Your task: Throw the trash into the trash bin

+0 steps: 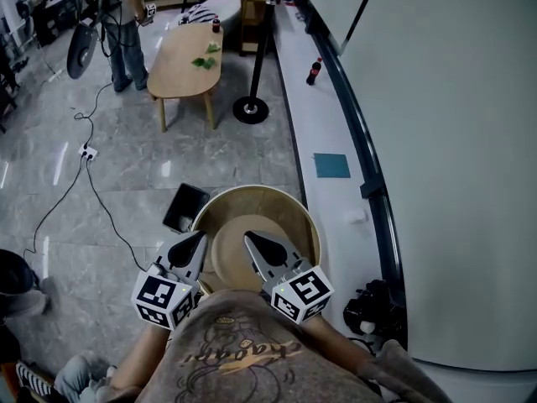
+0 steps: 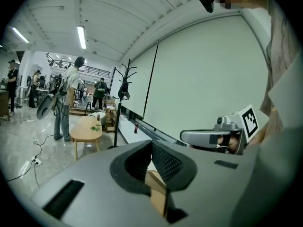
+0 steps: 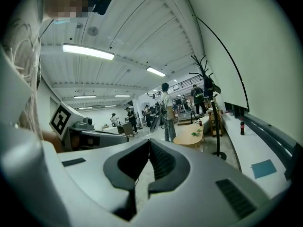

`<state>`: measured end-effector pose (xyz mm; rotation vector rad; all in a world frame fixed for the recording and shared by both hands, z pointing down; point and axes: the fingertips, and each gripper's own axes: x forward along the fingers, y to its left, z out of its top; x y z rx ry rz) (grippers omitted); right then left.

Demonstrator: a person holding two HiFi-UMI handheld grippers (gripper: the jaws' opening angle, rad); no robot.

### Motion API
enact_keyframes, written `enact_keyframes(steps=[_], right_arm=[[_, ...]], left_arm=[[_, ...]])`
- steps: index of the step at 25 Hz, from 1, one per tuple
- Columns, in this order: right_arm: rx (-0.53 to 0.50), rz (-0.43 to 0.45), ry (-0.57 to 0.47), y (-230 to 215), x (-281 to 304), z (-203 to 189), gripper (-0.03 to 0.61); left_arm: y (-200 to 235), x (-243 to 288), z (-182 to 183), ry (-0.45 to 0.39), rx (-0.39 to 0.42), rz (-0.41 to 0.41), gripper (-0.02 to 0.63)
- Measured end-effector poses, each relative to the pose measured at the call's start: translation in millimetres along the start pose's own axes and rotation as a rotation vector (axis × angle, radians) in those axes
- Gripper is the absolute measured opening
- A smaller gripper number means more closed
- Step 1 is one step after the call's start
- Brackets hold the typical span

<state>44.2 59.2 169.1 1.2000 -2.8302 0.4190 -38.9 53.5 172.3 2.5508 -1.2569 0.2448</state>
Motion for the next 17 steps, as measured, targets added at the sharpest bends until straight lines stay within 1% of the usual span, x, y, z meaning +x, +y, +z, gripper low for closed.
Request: enact_keyframes(steps=[8, 13, 17], right_arm=[[-0.009, 0.018, 0.009, 2.0, 3.2, -0.9, 0.018], [-0.009, 0.029, 0.013, 1.9, 4.7, -2.4, 0.018], [-0.006, 0.037, 0.02, 3.6, 4.3, -3.6, 0.018]], left_arm=[[6.9, -0.3, -0.4, -0.002, -0.017, 0.023, 0.02], [10.1, 0.5, -4.9, 0.004, -0.008, 0.026, 0.02], [8.6, 0.3, -5.5, 0.009, -0.027, 0.029, 0.02]])
